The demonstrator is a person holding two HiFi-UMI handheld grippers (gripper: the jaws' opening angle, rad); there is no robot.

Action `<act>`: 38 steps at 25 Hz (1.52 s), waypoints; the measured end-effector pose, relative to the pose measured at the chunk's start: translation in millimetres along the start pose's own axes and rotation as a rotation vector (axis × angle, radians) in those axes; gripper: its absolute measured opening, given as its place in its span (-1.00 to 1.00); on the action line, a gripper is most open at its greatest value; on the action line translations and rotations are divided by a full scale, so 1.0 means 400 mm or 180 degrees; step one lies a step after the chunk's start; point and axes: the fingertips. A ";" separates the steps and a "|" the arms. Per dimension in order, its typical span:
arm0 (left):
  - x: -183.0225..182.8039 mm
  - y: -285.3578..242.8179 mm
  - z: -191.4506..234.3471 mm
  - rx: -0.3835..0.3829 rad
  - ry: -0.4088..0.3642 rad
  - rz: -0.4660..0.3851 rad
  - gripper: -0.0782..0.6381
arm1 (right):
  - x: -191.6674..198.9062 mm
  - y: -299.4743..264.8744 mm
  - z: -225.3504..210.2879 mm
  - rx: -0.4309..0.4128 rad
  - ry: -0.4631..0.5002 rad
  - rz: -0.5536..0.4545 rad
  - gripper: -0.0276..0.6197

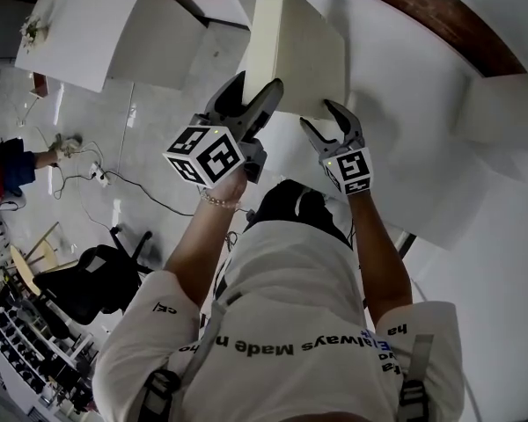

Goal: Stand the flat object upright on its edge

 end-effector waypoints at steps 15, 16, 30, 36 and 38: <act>-0.172 -0.120 0.012 -0.0190 -0.0752 -0.0097 0.07 | -0.103 -0.174 -0.066 -0.0137 -0.0394 -0.0271 -0.07; -0.183 -0.131 0.013 -0.0213 -0.0818 -0.0098 0.07 | -0.110 -0.188 -0.071 -0.0142 -0.0418 -0.0279 -0.07; -0.281 -0.219 0.043 -0.0628 -0.1493 -0.0209 0.07 | -0.199 -0.345 -0.135 -0.0220 -0.0563 -0.0311 -0.07; -0.317 -0.223 0.077 -0.0962 -0.1721 -0.0393 0.07 | -0.223 -0.398 -0.145 -0.0247 -0.0534 -0.0310 -0.07; -0.335 -0.221 0.090 -0.1155 -0.1859 -0.0447 0.07 | -0.239 -0.415 -0.151 -0.0243 -0.0509 -0.0306 -0.07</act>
Point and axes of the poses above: the fingertips, and each gripper's own axes: y backward along the fingers, z to its left, x out of its underside, and after that the axes turned 9 degrees about z, right-handed
